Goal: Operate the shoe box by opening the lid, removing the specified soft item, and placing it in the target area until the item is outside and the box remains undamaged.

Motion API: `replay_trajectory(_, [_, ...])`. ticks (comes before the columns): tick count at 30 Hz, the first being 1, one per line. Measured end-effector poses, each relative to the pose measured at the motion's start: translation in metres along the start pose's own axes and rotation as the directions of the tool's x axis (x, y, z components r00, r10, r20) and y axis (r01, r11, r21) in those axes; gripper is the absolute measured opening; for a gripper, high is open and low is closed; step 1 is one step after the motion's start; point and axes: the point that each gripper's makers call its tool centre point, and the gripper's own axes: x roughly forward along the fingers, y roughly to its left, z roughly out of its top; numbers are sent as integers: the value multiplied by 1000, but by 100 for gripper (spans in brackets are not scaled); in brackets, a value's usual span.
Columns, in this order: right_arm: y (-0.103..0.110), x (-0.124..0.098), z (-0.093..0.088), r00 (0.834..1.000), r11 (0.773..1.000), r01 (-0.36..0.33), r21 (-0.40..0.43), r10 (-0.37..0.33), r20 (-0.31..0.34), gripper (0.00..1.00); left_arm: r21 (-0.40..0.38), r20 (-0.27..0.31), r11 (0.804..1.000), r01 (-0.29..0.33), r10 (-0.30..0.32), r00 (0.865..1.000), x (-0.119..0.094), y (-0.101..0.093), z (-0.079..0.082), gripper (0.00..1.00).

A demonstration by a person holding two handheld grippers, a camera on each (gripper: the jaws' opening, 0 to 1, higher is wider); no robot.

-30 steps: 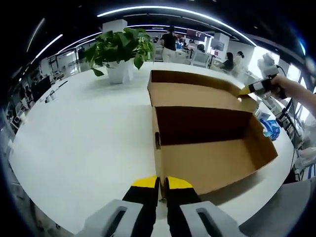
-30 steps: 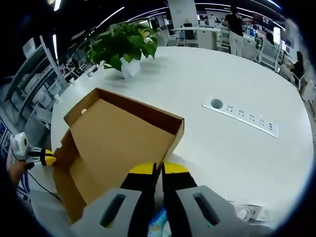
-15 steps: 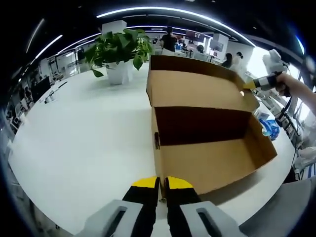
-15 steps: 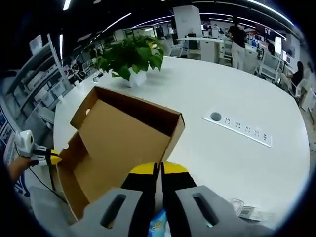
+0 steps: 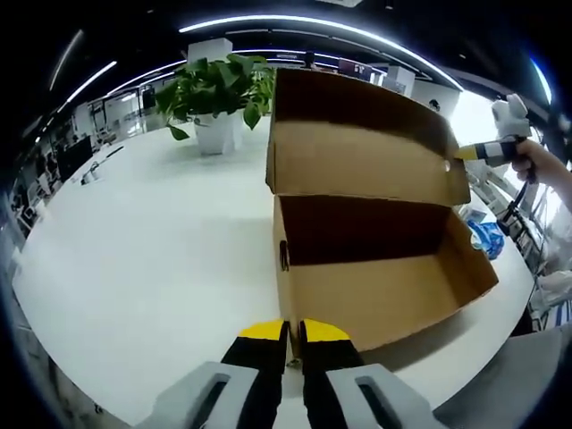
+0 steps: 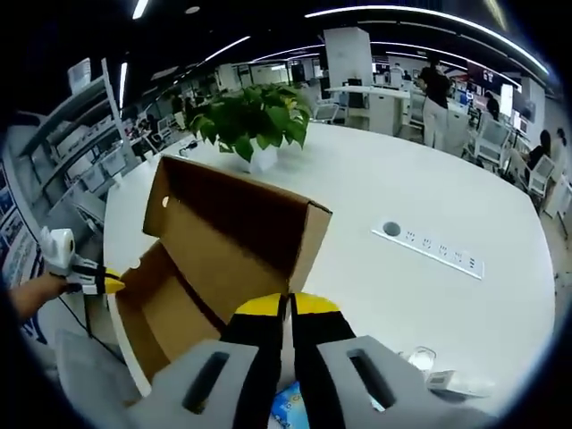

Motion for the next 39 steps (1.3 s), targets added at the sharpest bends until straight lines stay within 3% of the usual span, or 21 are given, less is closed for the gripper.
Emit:
replay_trajectory(18, [26, -29, -18, 997, 1000, 14, -28, -12, 72, 1, -17, 14, 1000, 13, -12, 1000, -1, -1, 0, 5])
replay_trajectory(28, [38, -38, -31, 992, 1000, 18, 3, -18, 126, 2, 45, 11, 999, 8, -8, 1000, -5, -2, 2, 6])
replay_trajectory(33, [42, -41, -36, 988, 1000, 17, 9, -18, 153, 3, 68, 48, 998, -10, 7, 999, -16, 3, 16, 12])
replay_trajectory(39, [48, -44, -41, 984, 1000, 13, -8, -11, 178, 5, 110, 125, 994, -26, 12, 992, -35, 10, 50, 16])
